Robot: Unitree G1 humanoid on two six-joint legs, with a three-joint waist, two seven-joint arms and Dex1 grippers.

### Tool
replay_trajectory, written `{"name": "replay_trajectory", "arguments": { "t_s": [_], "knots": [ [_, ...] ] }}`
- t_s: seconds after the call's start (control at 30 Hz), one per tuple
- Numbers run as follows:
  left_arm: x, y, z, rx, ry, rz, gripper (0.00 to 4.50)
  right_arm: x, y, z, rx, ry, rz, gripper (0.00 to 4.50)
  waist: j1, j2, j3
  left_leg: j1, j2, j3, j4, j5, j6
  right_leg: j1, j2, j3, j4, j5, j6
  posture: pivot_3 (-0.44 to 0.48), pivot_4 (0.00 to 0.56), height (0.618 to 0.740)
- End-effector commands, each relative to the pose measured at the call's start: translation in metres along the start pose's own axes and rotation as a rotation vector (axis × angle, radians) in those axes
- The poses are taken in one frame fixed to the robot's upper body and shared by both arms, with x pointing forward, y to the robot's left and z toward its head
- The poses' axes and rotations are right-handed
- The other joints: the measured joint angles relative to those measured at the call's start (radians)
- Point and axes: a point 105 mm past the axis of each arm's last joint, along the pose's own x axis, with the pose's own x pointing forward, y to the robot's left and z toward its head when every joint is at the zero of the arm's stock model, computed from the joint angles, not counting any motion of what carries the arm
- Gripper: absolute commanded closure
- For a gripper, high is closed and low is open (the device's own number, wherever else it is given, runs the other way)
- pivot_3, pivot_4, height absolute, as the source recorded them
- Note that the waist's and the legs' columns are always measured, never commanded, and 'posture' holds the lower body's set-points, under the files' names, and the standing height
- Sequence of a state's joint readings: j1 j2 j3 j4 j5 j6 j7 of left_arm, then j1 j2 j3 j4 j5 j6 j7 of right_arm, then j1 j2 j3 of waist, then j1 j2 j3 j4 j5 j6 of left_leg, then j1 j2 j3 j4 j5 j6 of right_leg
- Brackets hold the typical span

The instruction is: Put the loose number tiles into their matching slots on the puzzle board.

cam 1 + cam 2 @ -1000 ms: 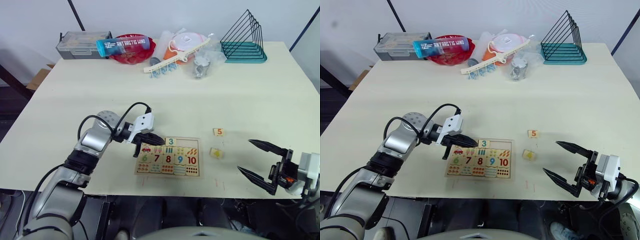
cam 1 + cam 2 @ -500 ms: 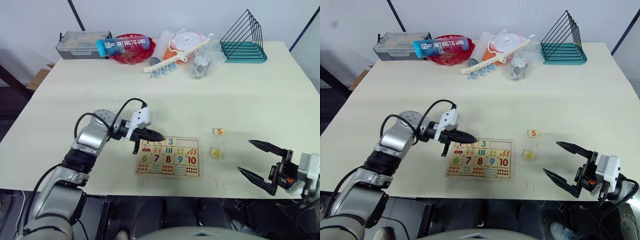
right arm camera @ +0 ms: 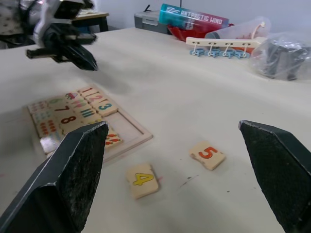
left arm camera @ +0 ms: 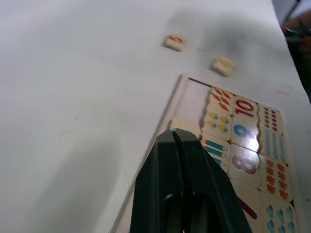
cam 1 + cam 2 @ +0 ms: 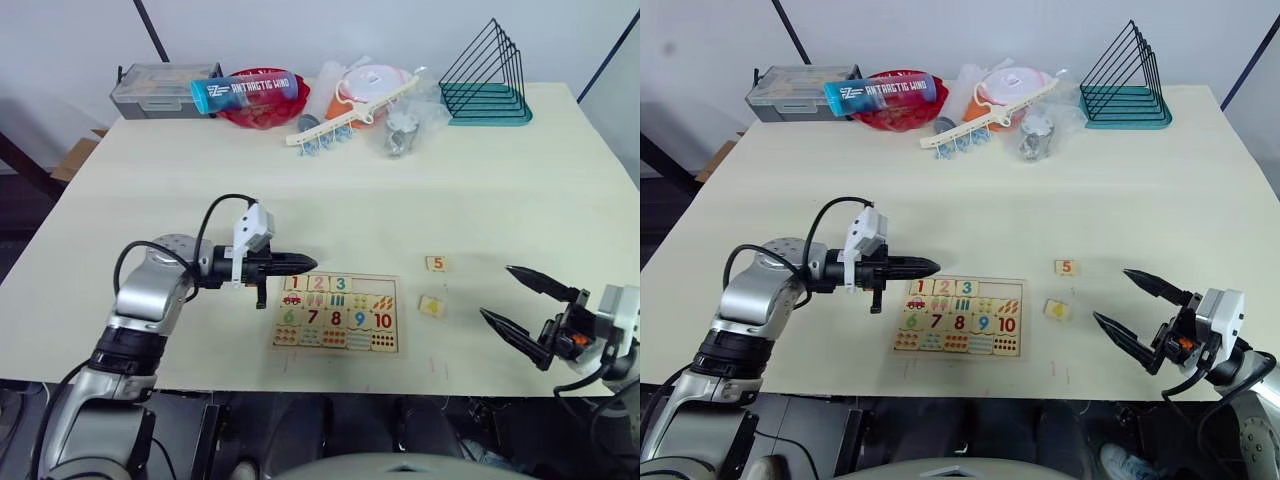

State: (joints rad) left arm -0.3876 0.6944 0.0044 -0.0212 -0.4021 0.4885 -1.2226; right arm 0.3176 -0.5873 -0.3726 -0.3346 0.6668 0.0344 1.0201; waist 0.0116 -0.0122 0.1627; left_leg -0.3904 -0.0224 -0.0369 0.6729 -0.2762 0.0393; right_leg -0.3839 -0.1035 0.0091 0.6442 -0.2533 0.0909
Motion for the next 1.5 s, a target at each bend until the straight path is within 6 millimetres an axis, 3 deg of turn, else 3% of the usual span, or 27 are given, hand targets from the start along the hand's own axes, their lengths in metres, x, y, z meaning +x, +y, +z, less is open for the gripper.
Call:
{"name": "replay_trajectory", "arguments": {
  "t_s": [0.03, 0.1, 0.17, 0.47, 0.5, 0.87, 1.1, 1.33, 1.5],
  "knots": [
    [-0.009, 0.003, 0.012, -0.016, -0.072, 0.063, 4.48, -0.006, -0.009, 0.006, -0.028, -0.001, -0.047, 0.00, 0.001, 0.000, 0.000, 0.000, 0.000, 0.000, 0.000, 0.000, 0.000, 0.000, 0.000, 0.000, 0.000, 0.000, 0.000, 0.000, 0.150, 0.740],
    [-0.014, 0.008, 0.012, -0.015, -0.110, 0.127, 4.48, -0.010, -0.016, 0.006, -0.043, 0.005, -0.111, 0.00, 0.001, 0.000, 0.000, 0.000, 0.000, 0.000, 0.000, 0.000, 0.000, 0.000, 0.000, 0.000, 0.000, 0.000, 0.000, 0.000, 0.150, 0.740],
    [-0.022, 0.014, 0.012, -0.002, -0.148, 0.215, 3.98, -0.017, -0.022, 0.002, -0.040, 0.028, -0.175, 0.00, 0.000, 0.000, 0.000, 0.000, 0.000, 0.000, 0.000, 0.000, 0.000, 0.000, 0.000, 0.000, 0.000, 0.000, 0.000, 0.000, 0.150, 0.740],
    [-0.053, 0.016, -0.016, -0.093, -0.210, 0.457, 0.20, -0.046, -0.022, -0.017, -0.018, 0.127, -0.206, 0.00, 0.000, 0.000, 0.000, 0.005, 0.000, 0.002, -0.003, 0.000, 0.000, 0.004, -0.001, 0.002, -0.001, 0.000, 0.000, 0.000, 0.150, 0.740],
    [-0.057, 0.015, -0.019, -0.102, -0.209, 0.476, 0.08, -0.049, -0.023, -0.018, -0.018, 0.131, -0.211, 0.00, 0.000, 0.000, 0.000, 0.006, 0.000, 0.002, -0.003, 0.000, 0.000, 0.005, -0.001, 0.002, -0.001, 0.000, 0.000, 0.000, 0.150, 0.740],
    [-0.088, -0.001, -0.038, -0.129, -0.172, 0.567, 0.08, -0.074, -0.024, -0.037, -0.023, 0.153, -0.255, 0.00, 0.002, 0.000, 0.000, 0.007, 0.001, 0.003, -0.004, 0.000, 0.000, 0.005, -0.002, 0.003, -0.002, 0.000, -0.001, 0.000, 0.150, 0.740],
    [-0.111, -0.014, -0.050, -0.136, -0.134, 0.625, 0.08, -0.072, -0.017, -0.037, 0.001, 0.150, -0.208, 0.00, 0.000, 0.001, 0.000, 0.007, 0.002, 0.003, -0.005, -0.001, 0.000, 0.005, -0.002, 0.003, -0.002, -0.002, -0.005, 0.000, 0.150, 0.740],
    [-0.117, -0.025, -0.062, -0.145, -0.100, 0.592, 0.08, -0.063, -0.013, -0.036, 0.004, 0.146, -0.155, 0.00, 0.003, 0.001, 0.000, 0.007, 0.002, 0.003, -0.005, -0.001, 0.000, 0.005, -0.005, 0.003, -0.003, -0.003, -0.005, 0.000, 0.150, 0.740],
    [-0.110, -0.027, -0.067, -0.167, -0.102, 0.560, 0.08, -0.059, -0.012, -0.035, 0.005, 0.136, -0.160, 0.00, 0.002, 0.001, 0.000, 0.007, 0.002, 0.003, -0.006, -0.001, -0.001, 0.005, -0.006, 0.004, -0.004, -0.003, -0.005, 0.000, 0.150, 0.740]
  ]
}}
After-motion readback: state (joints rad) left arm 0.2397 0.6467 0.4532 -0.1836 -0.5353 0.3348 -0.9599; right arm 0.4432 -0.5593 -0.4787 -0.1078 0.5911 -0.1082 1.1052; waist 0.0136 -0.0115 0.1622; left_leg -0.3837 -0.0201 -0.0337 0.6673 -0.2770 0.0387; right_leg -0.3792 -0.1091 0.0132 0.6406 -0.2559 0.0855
